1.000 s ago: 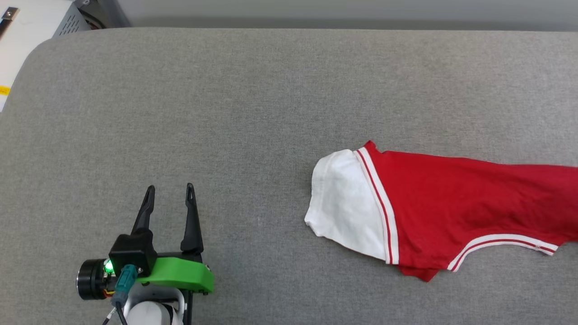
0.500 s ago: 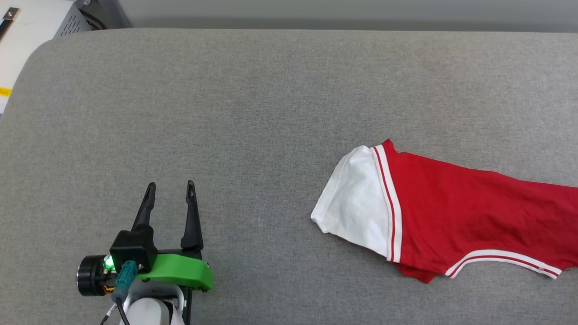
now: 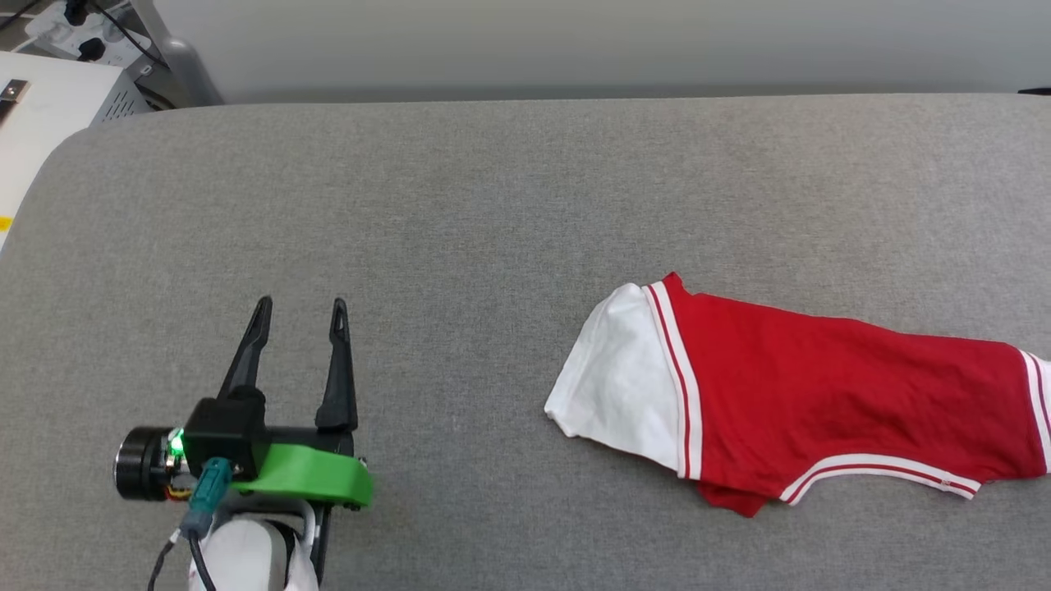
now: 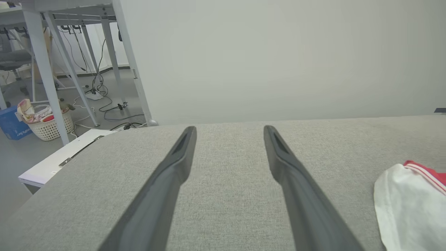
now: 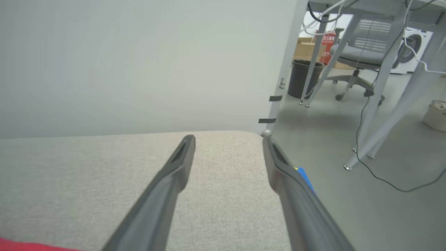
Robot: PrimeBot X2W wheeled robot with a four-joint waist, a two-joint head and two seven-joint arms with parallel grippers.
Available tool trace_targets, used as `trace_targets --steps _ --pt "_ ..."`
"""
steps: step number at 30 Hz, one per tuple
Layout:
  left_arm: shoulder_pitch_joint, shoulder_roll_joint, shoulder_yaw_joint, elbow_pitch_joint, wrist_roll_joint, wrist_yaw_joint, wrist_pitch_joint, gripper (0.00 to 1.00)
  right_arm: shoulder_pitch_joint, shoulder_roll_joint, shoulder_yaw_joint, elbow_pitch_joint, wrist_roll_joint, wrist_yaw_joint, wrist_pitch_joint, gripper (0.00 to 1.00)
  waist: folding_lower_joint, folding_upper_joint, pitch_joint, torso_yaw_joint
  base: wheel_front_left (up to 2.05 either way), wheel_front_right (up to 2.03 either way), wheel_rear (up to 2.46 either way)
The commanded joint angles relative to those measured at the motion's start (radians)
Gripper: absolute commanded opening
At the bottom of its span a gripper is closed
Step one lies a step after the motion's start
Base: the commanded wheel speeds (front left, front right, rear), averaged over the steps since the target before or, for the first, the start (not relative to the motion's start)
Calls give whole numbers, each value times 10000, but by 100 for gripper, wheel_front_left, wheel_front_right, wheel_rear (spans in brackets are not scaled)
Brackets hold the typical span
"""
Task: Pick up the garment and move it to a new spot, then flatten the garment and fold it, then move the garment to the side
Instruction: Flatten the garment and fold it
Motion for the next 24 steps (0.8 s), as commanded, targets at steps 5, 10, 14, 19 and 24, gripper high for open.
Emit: trace_targets --steps 5,10,14,19,24 --pt "-1321 787 -693 89 32 -614 -59 100 1357 2270 -1037 -2884 -1826 -6 -55 100 0 0 32 -68 0 0 0" --pt "-2807 1862 -2280 504 -562 -756 342 100 2068 3404 -962 -4420 -2490 -6 -17 100 0 0 96 -106 0 0 0" --pt "-4282 3031 -4578 553 -2194 -763 1640 100 2390 3785 -690 -4804 -2670 -6 194 100 0 0 162 -196 0 0 0" --pt "-6219 4080 -7495 287 -4875 -765 3934 100 2373 3908 -406 -4806 -2772 -6 302 100 0 0 305 -410 0 0 0" --pt "-7886 4532 -9908 230 -6931 -765 6276 100 2099 3858 -161 -4692 -2772 -6 339 100 0 0 554 -669 0 0 0"
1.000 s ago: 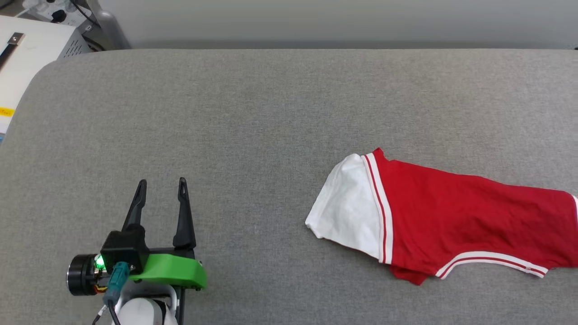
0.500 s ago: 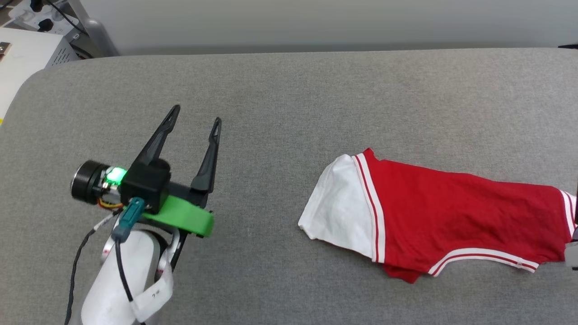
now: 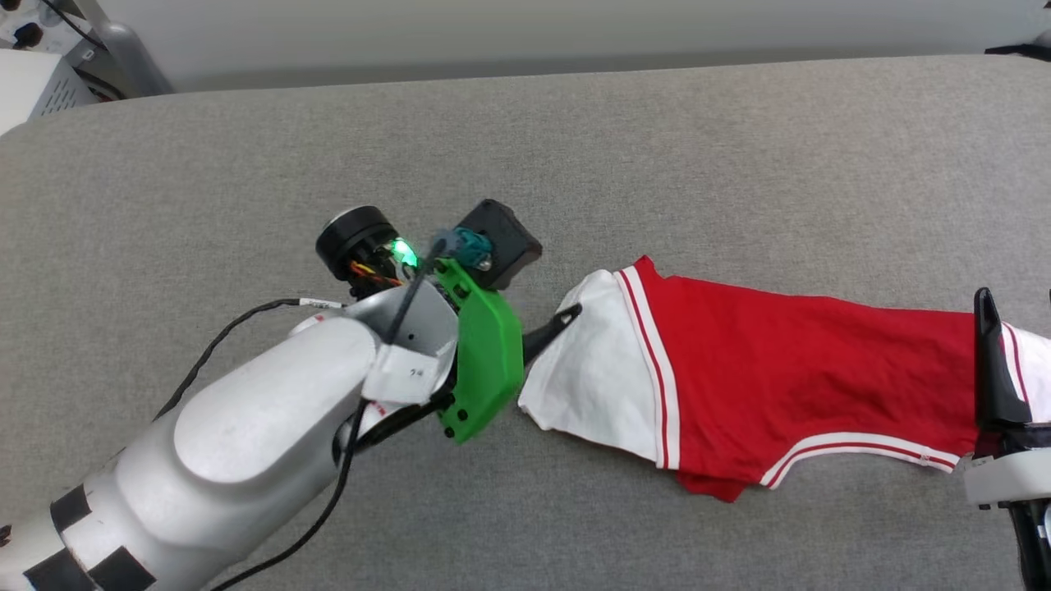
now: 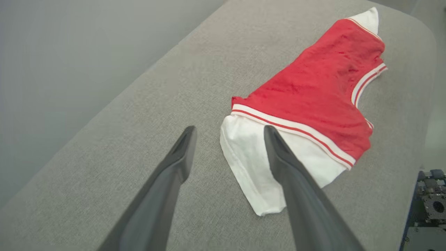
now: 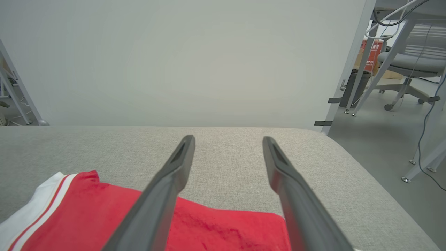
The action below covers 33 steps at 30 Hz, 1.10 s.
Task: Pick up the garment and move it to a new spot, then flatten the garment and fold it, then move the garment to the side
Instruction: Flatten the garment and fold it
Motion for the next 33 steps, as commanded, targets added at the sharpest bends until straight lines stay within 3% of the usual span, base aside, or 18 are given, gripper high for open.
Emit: trace_targets --steps 1,4,8,19,25,29,31,33 --pt "-449 100 -488 36 -373 -25 476 100 -221 -23 70 41 -43 -7 6 100 0 0 182 -181 0 0 0" --pt "-1160 137 -1775 152 -1185 -26 1617 100 -424 -39 204 82 -61 -7 -4 100 0 0 397 -361 0 0 0" --pt "-1715 65 -2635 303 -1563 -26 2481 100 -711 -36 363 156 -56 -7 -37 100 0 0 746 -606 0 0 0" --pt "-718 111 -2795 488 -278 -26 4194 100 -1612 31 615 669 85 -7 -291 100 0 0 1831 -1248 0 0 0" --pt "-83 152 -2796 843 117 -26 4494 100 -1837 99 614 829 49 -7 -354 100 0 0 2157 -1360 0 0 0" --pt "99 88 -2797 1169 540 -26 4085 100 -1841 117 526 849 12 -7 -372 100 0 0 2209 -1315 0 0 0" --pt "143 80 -2797 1290 884 -26 3743 0 -1792 96 453 875 2 -7 -377 100 0 0 2146 -1253 0 0 0" --pt "86 98 -2797 1427 1129 -26 3189 0 -1731 100 344 897 -29 -7 -381 100 0 0 2015 -1151 0 0 0"
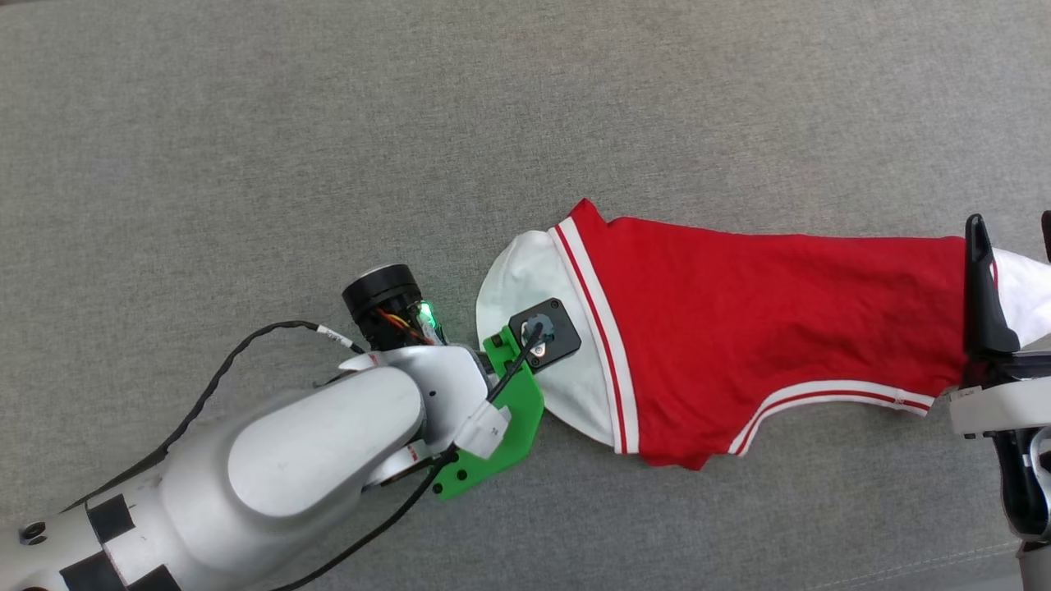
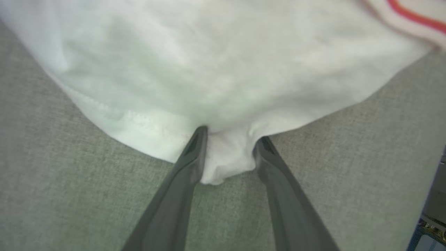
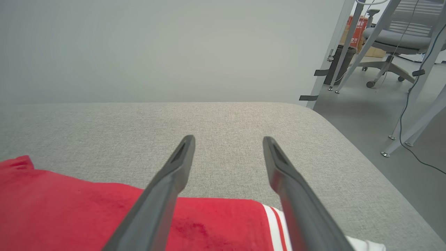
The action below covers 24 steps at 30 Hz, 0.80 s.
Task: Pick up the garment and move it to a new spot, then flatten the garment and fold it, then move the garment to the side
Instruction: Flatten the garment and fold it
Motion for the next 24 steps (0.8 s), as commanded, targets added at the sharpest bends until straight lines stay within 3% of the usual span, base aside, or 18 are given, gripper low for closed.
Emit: trace_targets --steps 1,10,14,24 --pt "550 127 -373 749 189 69 -232 0 -15 19 -87 17 -56 -7 -87 100 -1 0 -200 187 0 0 0" --pt "-584 635 -132 1793 -157 69 -3130 0 322 1 -477 -73 -112 -7 -91 100 -1 0 -949 819 0 0 0" --pt "-500 1068 238 2055 -345 197 -3805 0 523 27 -594 -162 -172 -7 -92 100 -1 0 -1196 992 0 0 0" --pt "1226 2677 889 2578 -1528 1038 -4643 0 1099 45 -889 -168 -263 -7 -92 100 -1 0 -1560 1217 0 0 0"
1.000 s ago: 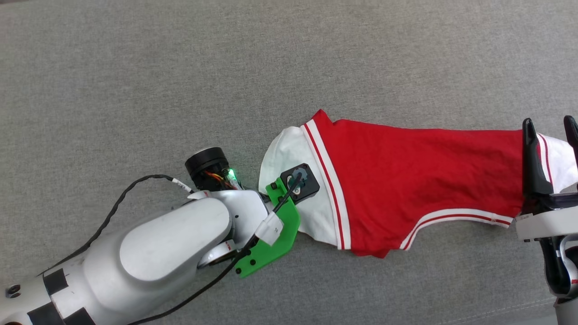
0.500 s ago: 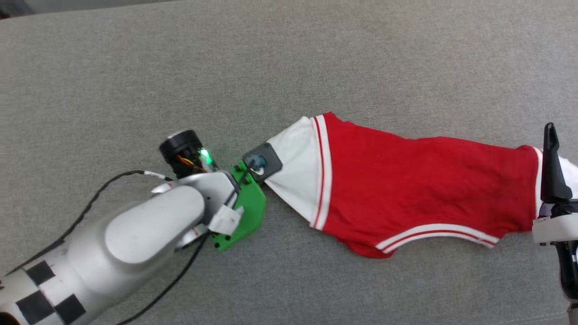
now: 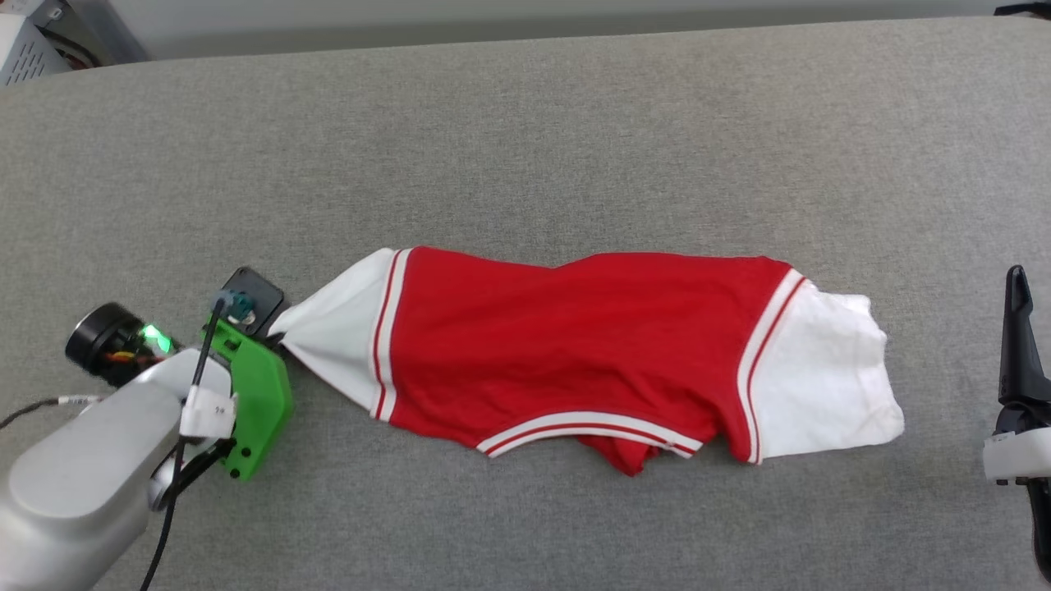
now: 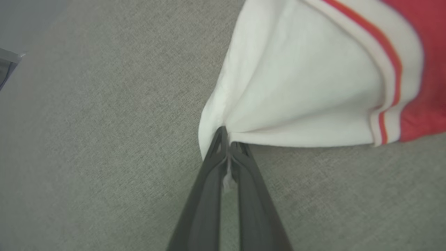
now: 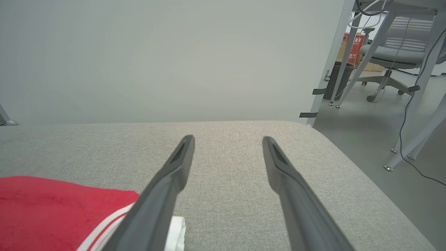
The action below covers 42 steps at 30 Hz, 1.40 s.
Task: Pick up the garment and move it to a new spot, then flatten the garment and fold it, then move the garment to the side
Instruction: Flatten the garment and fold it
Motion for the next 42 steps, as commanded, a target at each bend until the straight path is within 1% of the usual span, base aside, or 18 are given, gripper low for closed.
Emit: trace_targets --steps 1,4,8,9,10,14,17,20,23,25,28,29,32,35,37,39,40,42 --pt "392 120 82 136 -238 139 -141 0 140 -15 -42 29 -87 -7 -91 100 0 0 -71 75 0 0 0" --pt "882 172 140 381 -593 256 -293 0 234 -47 -82 74 -104 -7 -33 100 0 0 -115 140 0 0 0" --pt "1348 -74 194 697 -936 335 -600 0 304 -121 -53 78 -101 -7 192 100 0 0 -220 252 0 0 0" --pt "1406 -166 240 754 -977 390 -752 25 307 -136 -43 70 -93 -7 258 100 0 0 -260 283 0 0 0" --pt "1459 -266 275 812 -955 469 -975 100 314 -174 -20 44 -88 -7 326 100 0 0 -317 321 0 0 0" --pt "1738 -601 539 926 -985 888 -1954 100 341 -412 -5 -175 -94 -7 469 100 0 0 -649 471 0 0 0" --pt "2011 -767 804 845 -980 1365 -2817 100 325 -659 -65 -506 -140 -7 551 100 0 0 -935 596 0 0 0" --pt "2484 -853 1090 589 -891 2056 -3888 100 214 -992 -69 -1022 -173 -7 743 100 0 0 -1211 695 0 0 0" --pt "2958 -858 1374 208 -741 2762 -4400 100 67 -1440 16 -1529 -137 -7 1135 100 0 0 -1370 808 0 0 0" --pt "3284 -842 1671 -170 -549 3288 -4565 100 -29 -1822 226 -1795 6 -7 1671 100 0 0 -1431 876 0 0 0" --pt "3846 -929 2525 -1089 -119 4106 -4633 100 -165 -2637 876 -2044 503 -7 2940 100 0 0 -1474 993 0 0 0" --pt "4103 -990 2950 -1501 141 4378 -4636 100 -202 -2976 1204 -2089 797 -7 3508 100 0 0 -1467 1025 0 0 0" --pt "4894 -1192 4000 -2393 906 4935 -4639 100 -325 -3875 2126 -2187 1661 -7 5175 100 0 0 -1420 1091 0 0 0" --pt "5680 -1534 4984 -3009 1602 5226 -4641 100 -511 -4683 2970 -2150 2714 -7 6992 100 0 0 -1314 1152 0 0 0" --pt "6095 -1762 5487 -3247 1994 5269 -4641 100 -662 -5072 3379 -2062 3218 -7 8039 100 0 0 -1243 1185 0 0 0" --pt "6408 -1986 5924 -3430 2354 5232 -4642 100 -804 -5317 3707 -1919 3604 -7 8909 100 0 0 -1157 1221 0 0 0" --pt "6703 -2297 6474 -3599 2819 5107 -4642 100 -976 -5461 4127 -1578 4052 -7 9814 100 0 0 -1018 1288 0 0 0" --pt "6838 -2502 6794 -3656 3085 4962 -4642 100 -1077 -5461 4393 -1237 4251 -7 10173 100 0 0 -905 1340 0 0 0"
